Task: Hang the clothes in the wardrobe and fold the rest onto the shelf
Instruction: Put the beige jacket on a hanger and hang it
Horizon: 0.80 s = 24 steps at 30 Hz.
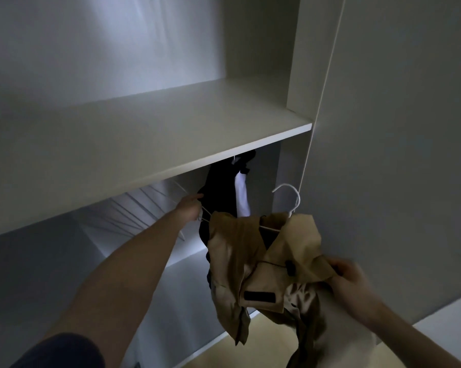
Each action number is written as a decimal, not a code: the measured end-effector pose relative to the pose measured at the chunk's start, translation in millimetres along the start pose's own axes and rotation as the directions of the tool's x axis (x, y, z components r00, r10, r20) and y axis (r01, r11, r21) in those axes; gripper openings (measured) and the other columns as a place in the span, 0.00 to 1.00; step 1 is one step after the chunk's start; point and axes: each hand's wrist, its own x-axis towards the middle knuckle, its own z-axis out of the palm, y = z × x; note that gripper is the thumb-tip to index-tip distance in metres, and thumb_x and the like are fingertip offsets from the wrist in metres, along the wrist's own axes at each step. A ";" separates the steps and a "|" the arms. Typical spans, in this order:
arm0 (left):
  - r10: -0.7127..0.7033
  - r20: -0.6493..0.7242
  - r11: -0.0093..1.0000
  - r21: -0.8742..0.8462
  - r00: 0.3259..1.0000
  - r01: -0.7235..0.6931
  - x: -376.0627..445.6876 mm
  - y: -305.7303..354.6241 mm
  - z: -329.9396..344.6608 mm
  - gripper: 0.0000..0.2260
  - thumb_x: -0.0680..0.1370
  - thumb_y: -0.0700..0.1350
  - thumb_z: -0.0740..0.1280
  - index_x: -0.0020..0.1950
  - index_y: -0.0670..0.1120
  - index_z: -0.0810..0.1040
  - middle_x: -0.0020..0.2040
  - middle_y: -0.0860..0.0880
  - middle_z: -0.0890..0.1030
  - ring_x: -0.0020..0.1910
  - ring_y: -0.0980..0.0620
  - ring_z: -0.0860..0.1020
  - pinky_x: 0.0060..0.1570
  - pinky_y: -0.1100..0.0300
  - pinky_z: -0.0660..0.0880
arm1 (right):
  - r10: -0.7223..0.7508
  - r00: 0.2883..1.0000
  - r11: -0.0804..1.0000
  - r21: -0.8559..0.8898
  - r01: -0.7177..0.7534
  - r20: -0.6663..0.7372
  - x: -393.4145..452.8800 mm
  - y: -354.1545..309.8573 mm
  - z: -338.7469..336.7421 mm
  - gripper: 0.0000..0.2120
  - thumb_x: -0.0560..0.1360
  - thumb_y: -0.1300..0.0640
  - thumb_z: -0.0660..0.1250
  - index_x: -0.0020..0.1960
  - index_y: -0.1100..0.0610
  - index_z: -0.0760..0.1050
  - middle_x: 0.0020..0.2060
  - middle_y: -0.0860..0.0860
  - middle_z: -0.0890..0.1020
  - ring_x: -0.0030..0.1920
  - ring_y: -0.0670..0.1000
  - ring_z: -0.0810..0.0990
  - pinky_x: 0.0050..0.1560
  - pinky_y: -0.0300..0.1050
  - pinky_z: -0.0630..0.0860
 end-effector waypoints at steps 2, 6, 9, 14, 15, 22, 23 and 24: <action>-0.037 0.005 0.999 -0.018 0.999 0.037 12.4 -1.6 3.6 0.20 0.84 0.36 0.57 0.74 0.45 0.73 0.55 0.45 0.78 0.42 0.50 0.75 0.40 0.59 0.74 | 0.023 1.000 1.000 -0.006 -0.023 -0.014 -0.4 -4.3 6.3 0.16 0.81 0.63 0.66 0.45 0.46 0.88 0.43 0.49 0.88 0.47 0.49 0.87 0.55 0.58 0.80; -0.092 0.022 0.994 -0.063 0.996 0.093 26.6 -8.0 6.1 0.17 0.84 0.37 0.57 0.72 0.47 0.73 0.49 0.46 0.75 0.46 0.47 0.74 0.49 0.53 0.74 | 0.039 0.998 0.999 0.021 -0.038 -0.039 -3.6 -15.7 13.6 0.17 0.81 0.63 0.66 0.45 0.46 0.88 0.44 0.49 0.88 0.48 0.49 0.87 0.55 0.56 0.80; -0.129 -0.025 0.987 -0.095 0.991 0.127 39.1 -23.0 0.1 0.09 0.84 0.38 0.59 0.62 0.43 0.75 0.47 0.43 0.78 0.40 0.47 0.74 0.47 0.53 0.74 | 0.047 0.999 0.998 0.038 -0.046 -0.027 -6.6 -25.5 17.0 0.16 0.81 0.63 0.66 0.46 0.46 0.88 0.45 0.49 0.89 0.48 0.49 0.87 0.55 0.54 0.80; -0.111 -0.135 0.992 0.050 0.985 0.119 25.5 -59.9 -23.5 0.22 0.81 0.36 0.63 0.75 0.37 0.71 0.74 0.38 0.72 0.69 0.37 0.75 0.67 0.50 0.75 | 0.037 0.999 0.999 0.031 -0.037 -0.012 -8.4 -38.5 27.7 0.16 0.81 0.63 0.66 0.46 0.46 0.88 0.45 0.47 0.88 0.48 0.47 0.86 0.55 0.52 0.80; -0.085 -0.162 0.990 0.097 0.983 0.102 8.9 -59.8 -27.4 0.23 0.81 0.36 0.63 0.77 0.39 0.69 0.77 0.41 0.70 0.72 0.38 0.72 0.70 0.51 0.72 | 0.033 0.999 0.999 0.024 -0.033 0.009 -8.5 -41.7 31.0 0.16 0.82 0.62 0.65 0.47 0.46 0.88 0.45 0.46 0.88 0.48 0.46 0.86 0.55 0.51 0.80; 0.020 -0.254 0.982 0.188 0.967 0.029 -47.7 -84.8 -52.2 0.26 0.80 0.34 0.63 0.79 0.45 0.68 0.79 0.43 0.68 0.75 0.43 0.69 0.75 0.55 0.66 | 0.013 0.991 0.999 0.033 -0.018 0.131 3.5 -50.2 71.6 0.13 0.83 0.58 0.63 0.51 0.47 0.86 0.46 0.48 0.88 0.50 0.50 0.86 0.56 0.52 0.81; 0.027 -0.261 0.981 0.192 0.965 0.024 -55.1 -87.8 -57.4 0.27 0.80 0.34 0.63 0.79 0.45 0.68 0.78 0.43 0.68 0.74 0.42 0.70 0.74 0.55 0.67 | 0.031 0.991 0.998 0.044 -0.037 0.132 5.8 -53.7 79.5 0.13 0.83 0.58 0.64 0.49 0.48 0.85 0.45 0.51 0.87 0.48 0.51 0.85 0.54 0.50 0.81; 0.027 -0.264 0.980 0.199 0.964 0.028 -62.3 -90.3 -63.0 0.27 0.80 0.34 0.63 0.79 0.45 0.68 0.78 0.43 0.68 0.74 0.42 0.71 0.73 0.56 0.68 | 0.046 0.991 0.996 0.063 -0.055 0.129 9.3 -57.2 88.4 0.12 0.82 0.60 0.65 0.47 0.49 0.84 0.45 0.54 0.87 0.46 0.51 0.85 0.52 0.48 0.81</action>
